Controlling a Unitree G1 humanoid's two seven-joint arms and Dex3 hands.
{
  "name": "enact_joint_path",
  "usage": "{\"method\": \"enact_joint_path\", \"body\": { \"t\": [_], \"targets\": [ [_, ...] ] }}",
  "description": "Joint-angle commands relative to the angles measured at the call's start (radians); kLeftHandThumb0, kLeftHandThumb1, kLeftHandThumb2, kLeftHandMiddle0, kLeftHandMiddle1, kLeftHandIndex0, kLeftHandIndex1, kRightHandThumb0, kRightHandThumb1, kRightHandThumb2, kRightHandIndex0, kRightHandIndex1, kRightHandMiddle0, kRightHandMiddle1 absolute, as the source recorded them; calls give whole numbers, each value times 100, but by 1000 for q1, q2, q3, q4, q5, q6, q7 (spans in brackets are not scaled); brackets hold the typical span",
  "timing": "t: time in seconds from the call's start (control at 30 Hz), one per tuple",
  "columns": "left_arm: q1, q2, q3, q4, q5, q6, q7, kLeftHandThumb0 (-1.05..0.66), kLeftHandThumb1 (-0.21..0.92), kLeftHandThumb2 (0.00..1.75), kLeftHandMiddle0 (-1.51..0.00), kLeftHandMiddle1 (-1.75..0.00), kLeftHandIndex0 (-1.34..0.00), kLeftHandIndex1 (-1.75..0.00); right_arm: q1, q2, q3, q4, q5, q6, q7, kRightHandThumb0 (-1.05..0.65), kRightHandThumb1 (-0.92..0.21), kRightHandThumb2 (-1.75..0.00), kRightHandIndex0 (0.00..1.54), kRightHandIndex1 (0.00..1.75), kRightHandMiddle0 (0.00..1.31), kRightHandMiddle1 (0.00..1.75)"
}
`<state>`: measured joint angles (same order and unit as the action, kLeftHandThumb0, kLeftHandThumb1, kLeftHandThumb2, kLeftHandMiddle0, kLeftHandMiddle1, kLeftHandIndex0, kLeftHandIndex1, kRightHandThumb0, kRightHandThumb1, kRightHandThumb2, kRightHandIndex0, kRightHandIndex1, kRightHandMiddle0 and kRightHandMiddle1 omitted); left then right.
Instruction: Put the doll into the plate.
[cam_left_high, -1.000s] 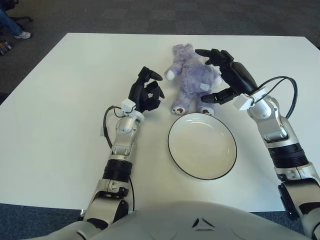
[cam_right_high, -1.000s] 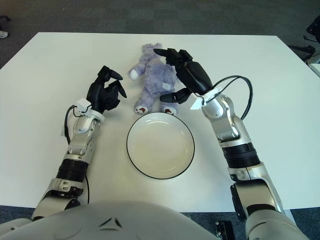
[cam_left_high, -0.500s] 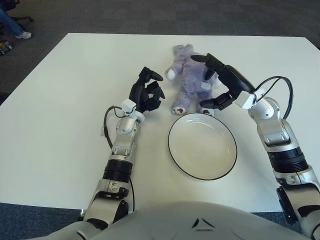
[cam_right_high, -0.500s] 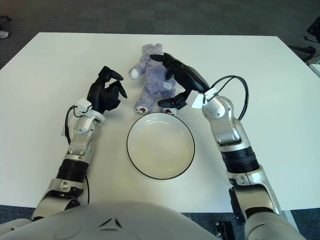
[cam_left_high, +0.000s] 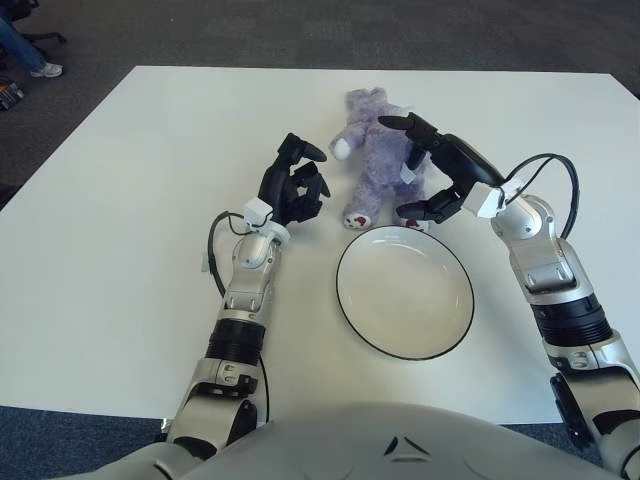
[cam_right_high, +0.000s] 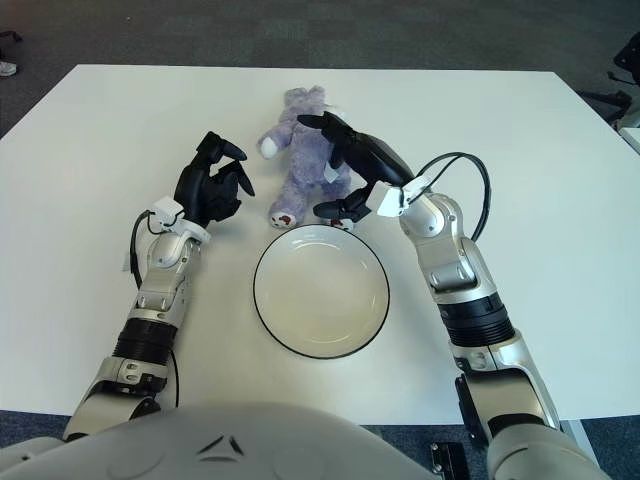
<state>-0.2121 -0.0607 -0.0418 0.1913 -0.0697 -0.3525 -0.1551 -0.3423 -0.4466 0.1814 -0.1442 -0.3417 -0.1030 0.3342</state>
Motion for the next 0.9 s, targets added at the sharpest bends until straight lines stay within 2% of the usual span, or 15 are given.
{"method": "enact_joint_path", "body": {
  "t": [0.0,0.1,0.2,0.3,0.37,0.4,0.5,0.53,0.63,0.87],
  "targets": [
    [15,4,-1,-5,5,-14,4,-37,76,75,-83,-173,-29,-175,-9,4,4,9,-60,7,-41,-52,-30,-93,4,104,0,33],
    [13,4,-1,2,8,-25,5,-37,75,76,-83,-173,-29,-175,-16,5,0,10,-95,21,-58,-57,-34,-88,1,57,0,36],
    [12,4,0,6,7,-29,5,-37,75,76,-83,-173,-29,-175,-28,0,-20,-14,-93,52,-42,-62,-36,-85,0,28,0,43],
    [12,3,1,6,3,-26,5,-37,75,76,-83,-173,-30,-175,-34,-2,-32,-36,-91,76,-37,-64,-36,-83,0,13,0,48],
    [13,2,1,4,-2,-17,4,-37,75,76,-82,-173,-30,-175,-35,-1,-44,-55,-88,89,-43,-63,-36,-83,1,10,0,52],
    [12,1,2,6,-4,-14,3,-37,75,76,-82,-173,-30,-175,-34,0,-48,-59,-87,91,-47,-63,-34,-84,2,13,0,54],
    [12,-1,2,7,-9,-4,2,-37,75,76,-82,-173,-30,-175,-28,11,-61,-69,-97,91,-79,-59,-30,-86,0,35,0,63],
    [12,-1,2,7,-10,-2,1,-37,75,76,-82,-172,-29,-175,-26,14,-64,-72,-102,92,-88,-58,-29,-86,0,58,0,67],
    [10,0,3,10,-16,0,-4,-37,75,76,-81,-172,-29,-175,-19,19,-73,-87,-133,107,-121,-56,-28,-87,0,85,0,72],
    [8,-1,2,13,-21,1,-8,-37,76,75,-80,-171,-29,-175,-8,37,-85,-100,-199,106,-212,-56,-26,-87,0,105,0,72]
  ]
}}
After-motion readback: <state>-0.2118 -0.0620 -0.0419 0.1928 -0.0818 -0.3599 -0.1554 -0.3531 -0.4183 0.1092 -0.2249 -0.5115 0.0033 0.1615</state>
